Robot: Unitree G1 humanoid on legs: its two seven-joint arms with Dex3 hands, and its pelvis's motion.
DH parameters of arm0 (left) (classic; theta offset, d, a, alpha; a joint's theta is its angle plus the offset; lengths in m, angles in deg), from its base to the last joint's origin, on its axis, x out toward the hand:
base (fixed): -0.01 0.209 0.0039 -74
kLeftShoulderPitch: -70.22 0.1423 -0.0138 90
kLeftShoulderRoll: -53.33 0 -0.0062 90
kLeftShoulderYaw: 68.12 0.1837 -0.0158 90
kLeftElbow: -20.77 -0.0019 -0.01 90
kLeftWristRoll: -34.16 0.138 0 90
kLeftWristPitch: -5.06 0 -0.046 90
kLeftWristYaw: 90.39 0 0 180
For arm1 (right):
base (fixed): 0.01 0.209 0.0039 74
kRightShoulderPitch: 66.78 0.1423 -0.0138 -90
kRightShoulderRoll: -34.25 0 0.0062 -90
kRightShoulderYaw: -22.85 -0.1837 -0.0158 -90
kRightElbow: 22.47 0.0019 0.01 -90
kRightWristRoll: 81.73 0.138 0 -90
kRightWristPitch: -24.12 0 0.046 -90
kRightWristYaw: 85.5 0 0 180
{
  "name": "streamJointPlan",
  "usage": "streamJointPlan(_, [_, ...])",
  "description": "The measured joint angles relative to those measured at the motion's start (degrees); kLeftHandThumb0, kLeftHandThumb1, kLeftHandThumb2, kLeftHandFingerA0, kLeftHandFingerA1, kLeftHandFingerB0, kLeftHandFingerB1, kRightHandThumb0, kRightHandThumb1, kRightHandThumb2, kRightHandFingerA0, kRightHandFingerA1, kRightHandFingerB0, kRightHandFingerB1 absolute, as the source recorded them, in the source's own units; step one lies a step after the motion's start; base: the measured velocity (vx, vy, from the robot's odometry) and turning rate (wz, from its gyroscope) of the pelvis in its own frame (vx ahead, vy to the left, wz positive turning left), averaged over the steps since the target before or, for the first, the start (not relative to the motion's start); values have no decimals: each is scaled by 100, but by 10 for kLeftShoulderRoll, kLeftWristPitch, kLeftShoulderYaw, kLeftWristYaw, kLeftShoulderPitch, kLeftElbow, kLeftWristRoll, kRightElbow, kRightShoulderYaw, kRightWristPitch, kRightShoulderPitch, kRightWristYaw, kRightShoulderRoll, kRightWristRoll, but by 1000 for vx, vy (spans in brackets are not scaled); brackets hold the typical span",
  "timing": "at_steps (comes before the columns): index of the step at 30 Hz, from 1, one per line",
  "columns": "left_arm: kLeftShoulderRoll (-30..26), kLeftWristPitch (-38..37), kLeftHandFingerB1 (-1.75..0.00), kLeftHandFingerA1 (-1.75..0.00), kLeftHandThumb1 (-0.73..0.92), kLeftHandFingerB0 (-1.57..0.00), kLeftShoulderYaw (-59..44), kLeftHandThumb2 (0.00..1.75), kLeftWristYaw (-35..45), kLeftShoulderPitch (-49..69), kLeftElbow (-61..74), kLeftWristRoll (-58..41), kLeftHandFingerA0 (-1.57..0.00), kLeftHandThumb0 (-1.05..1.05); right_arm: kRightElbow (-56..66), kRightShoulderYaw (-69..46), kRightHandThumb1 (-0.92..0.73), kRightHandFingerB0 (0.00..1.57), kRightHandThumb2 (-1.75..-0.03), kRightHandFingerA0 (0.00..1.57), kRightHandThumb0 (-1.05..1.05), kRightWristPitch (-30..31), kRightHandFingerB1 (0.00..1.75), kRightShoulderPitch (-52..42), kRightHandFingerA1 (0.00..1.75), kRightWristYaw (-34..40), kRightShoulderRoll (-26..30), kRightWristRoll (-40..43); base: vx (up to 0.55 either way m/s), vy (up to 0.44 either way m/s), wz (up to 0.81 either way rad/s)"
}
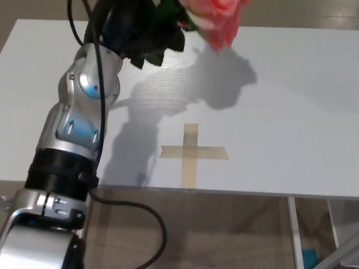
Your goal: Use the left hand to pick up the rose and passes it to a human.
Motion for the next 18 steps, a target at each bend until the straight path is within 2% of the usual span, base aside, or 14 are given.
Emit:
streamJointPlan(8, [46,58,-98,-155,82,-77,-78,69,22,-14,12,-71,-91,-21,0,0,-72,56,-62,67,-36,0,39,-2,43,0,0,0,0,0,0])
streamJointPlan(9, [52,69,-94,-154,82,-80,-90,67,25,-18,13,-83,-101,-22,0,0,-72,55,-62,67,-36,0,39,-2,43,0,0,0,0,0,0])
streamJointPlan(11, [65,88,-93,-151,84,-80,-112,64,28,-26,14,-103,-105,-23,0,0,-72,54,-62,66,-36,0,39,-3,42,0,0,0,0,0,0])
streamJointPlan(15, [85,122,-93,-154,82,-79,-147,67,35,-40,14,-140,-106,-22,0,1,-71,54,-62,65,-36,0,39,-3,42,0,0,0,0,0,0])
streamJointPlan(18, [95,148,-96,-148,86,-79,-162,65,39,-44,15,-164,-106,-20,0,1,-72,55,-62,65,-36,0,39,-7,42,0,0,0,0,0,0])
